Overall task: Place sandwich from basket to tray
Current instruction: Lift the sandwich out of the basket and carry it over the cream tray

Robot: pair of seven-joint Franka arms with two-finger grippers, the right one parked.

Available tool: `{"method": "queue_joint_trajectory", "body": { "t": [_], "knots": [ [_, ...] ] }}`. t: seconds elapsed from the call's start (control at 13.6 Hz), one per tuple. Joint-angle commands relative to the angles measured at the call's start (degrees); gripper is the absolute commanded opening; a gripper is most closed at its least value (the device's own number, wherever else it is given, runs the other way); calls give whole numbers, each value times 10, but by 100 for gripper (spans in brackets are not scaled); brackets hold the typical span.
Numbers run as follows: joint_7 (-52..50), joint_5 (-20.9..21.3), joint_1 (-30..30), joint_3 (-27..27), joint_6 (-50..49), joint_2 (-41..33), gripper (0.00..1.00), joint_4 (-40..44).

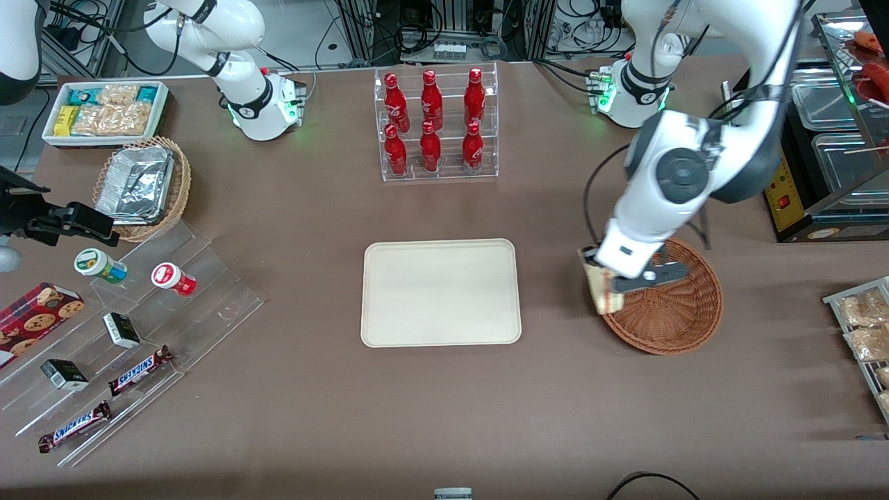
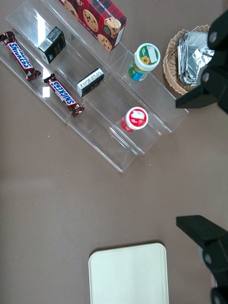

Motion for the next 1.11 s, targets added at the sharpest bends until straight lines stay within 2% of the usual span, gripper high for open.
{"method": "queue_joint_trajectory", "body": {
  "t": [0.0,0.52,1.03],
  "knots": [
    [3,7,-38,8,-13,80,0,87],
    [-8,-7,-103,4,-8,224,0,224],
    [-4,-23,-108,-33,-8,293,0,293]
  ]
}}
